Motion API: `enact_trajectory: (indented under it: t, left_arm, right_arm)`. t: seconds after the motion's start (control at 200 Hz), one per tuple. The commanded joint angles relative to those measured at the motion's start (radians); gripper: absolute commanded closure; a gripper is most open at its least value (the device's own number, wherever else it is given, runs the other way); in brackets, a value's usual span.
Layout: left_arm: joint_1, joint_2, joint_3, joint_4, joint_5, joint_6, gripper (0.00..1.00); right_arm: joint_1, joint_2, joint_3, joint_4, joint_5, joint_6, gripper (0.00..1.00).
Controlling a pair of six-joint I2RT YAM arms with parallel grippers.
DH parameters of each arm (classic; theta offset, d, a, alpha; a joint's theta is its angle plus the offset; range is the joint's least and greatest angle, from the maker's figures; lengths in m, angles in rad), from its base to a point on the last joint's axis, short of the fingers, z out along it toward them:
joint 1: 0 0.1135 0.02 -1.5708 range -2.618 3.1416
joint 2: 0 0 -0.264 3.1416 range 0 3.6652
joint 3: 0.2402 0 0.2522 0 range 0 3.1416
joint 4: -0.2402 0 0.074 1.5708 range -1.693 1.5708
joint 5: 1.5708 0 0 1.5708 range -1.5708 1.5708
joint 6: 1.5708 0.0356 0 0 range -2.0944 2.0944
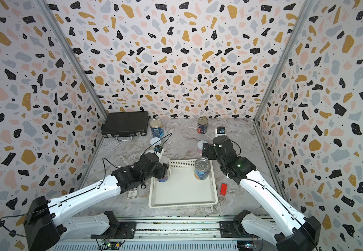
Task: Put the canned food in the basket
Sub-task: Place the canned food in the basket.
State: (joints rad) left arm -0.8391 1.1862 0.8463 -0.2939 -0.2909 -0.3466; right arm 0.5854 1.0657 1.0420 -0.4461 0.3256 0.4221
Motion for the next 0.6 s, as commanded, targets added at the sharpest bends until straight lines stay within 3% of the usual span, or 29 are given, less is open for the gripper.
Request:
enact_trajectory:
  t: [0.0,0.215,0.596]
  left_arm:
    - [-0.003,-0.026,-0.005,0.268,-0.055,0.051,0.87]
    - [-0.003,0.021,-0.051,0.374,-0.031,0.092,0.84]
    - [-0.003,0.089,-0.056,0.392,-0.145,0.137,0.83]
  right_arm:
    - [-0.009,-0.019,0.038,-0.008,-0.028,0.012,0.00]
    - [-0.016,-0.013,0.027,-0.004,-0.028,0.015,0.00]
    - [-0.017,-0.009,0.023,0.001,-0.048,0.021,0.00]
